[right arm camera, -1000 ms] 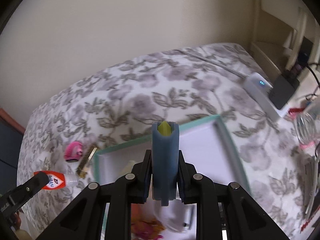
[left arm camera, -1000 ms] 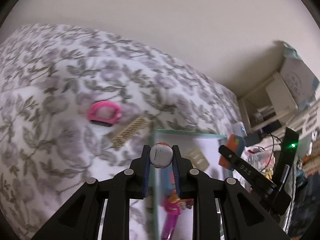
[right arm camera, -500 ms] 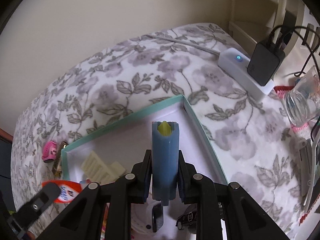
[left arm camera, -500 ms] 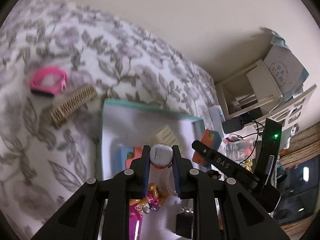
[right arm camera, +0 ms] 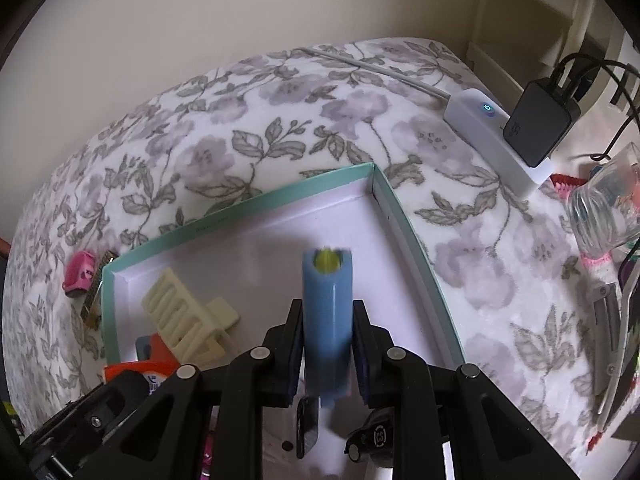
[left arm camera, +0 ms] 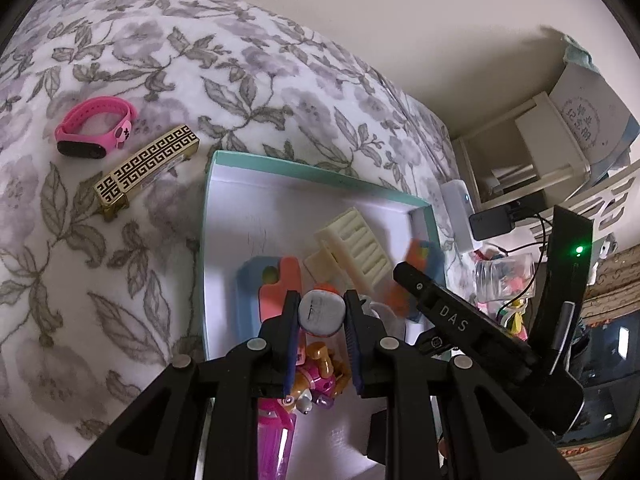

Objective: Organize rigid objects
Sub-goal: 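Carry the glue bottle with the left tool while the right tool carries the toy into the tray, then open both tools releasing the bottle and toy in the tray, then withdraw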

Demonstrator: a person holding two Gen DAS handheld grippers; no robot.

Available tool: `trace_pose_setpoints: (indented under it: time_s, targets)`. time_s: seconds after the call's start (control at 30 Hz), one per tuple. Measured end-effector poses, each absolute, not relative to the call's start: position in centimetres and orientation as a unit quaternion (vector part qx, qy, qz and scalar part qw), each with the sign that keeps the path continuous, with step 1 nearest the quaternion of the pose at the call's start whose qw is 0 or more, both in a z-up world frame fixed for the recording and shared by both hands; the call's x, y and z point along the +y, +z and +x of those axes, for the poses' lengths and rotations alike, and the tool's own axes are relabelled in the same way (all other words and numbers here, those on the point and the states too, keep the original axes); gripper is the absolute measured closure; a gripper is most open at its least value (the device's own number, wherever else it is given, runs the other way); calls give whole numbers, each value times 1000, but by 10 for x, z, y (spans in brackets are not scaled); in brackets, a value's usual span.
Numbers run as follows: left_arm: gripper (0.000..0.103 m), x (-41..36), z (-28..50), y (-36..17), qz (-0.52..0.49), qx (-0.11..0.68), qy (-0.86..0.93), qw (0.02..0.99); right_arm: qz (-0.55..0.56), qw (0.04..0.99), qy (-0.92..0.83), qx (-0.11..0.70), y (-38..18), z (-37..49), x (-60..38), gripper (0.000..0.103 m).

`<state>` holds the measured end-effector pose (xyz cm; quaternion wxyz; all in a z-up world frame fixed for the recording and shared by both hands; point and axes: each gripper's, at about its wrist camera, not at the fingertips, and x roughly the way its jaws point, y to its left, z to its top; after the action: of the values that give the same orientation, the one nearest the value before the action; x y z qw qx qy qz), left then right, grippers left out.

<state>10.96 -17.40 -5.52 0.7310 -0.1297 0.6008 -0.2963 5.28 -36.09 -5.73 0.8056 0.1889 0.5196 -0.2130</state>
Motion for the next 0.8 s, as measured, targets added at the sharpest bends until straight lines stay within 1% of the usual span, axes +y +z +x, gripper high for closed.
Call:
trace_pose_setpoints:
  time_s: [0.07, 0.1, 0.13, 0.2, 0.37, 0.4, 0.47, 0.6, 0.67, 0.7, 0.77, 0.8]
  targets:
    - [79, -174, 109, -55, -121, 601, -292, 734, 191, 807, -213, 517, -54, 51, -360, 79]
    - [74, -174, 108, -55, -117, 603, -290, 734, 190, 807, -213, 517, -53, 50, -360, 78]
    - [66, -174, 108, -56, -116, 605, -289, 733, 187, 808, -214, 517, -51, 50, -358, 77]
    - [54, -172, 107, -55, -115, 607, -287, 732, 182, 809, -215, 516, -48, 48, -357, 77]
    - [50, -166, 105, -47, -110, 598, -285, 741, 184, 814, -211, 508, -36, 42, -353, 74]
    - [47, -163, 104, -43, -110, 594, -284, 745, 184, 816, -210, 506, -32, 40, -351, 74]
    - [43, -159, 105, -39, -109, 589, -277, 751, 184, 820, -206, 502, -27, 37, -347, 69]
    - [32, -143, 105, -27, -92, 571, -245, 778, 191, 825, -197, 494, -19, 29, -339, 62]
    - [31, -136, 105, -23, -77, 561, -225, 793, 183, 827, -200, 492, -16, 25, -333, 54]
    - [31, -131, 106, -22, -67, 558, -211, 800, 179, 829, -200, 491, -14, 23, -329, 52]
    - [31, -122, 106, -22, -58, 556, -193, 807, 173, 832, -200, 487, -11, 19, -324, 44]
    - [31, -117, 107, -22, -53, 556, -182, 809, 169, 834, -201, 485, -9, 17, -320, 42]
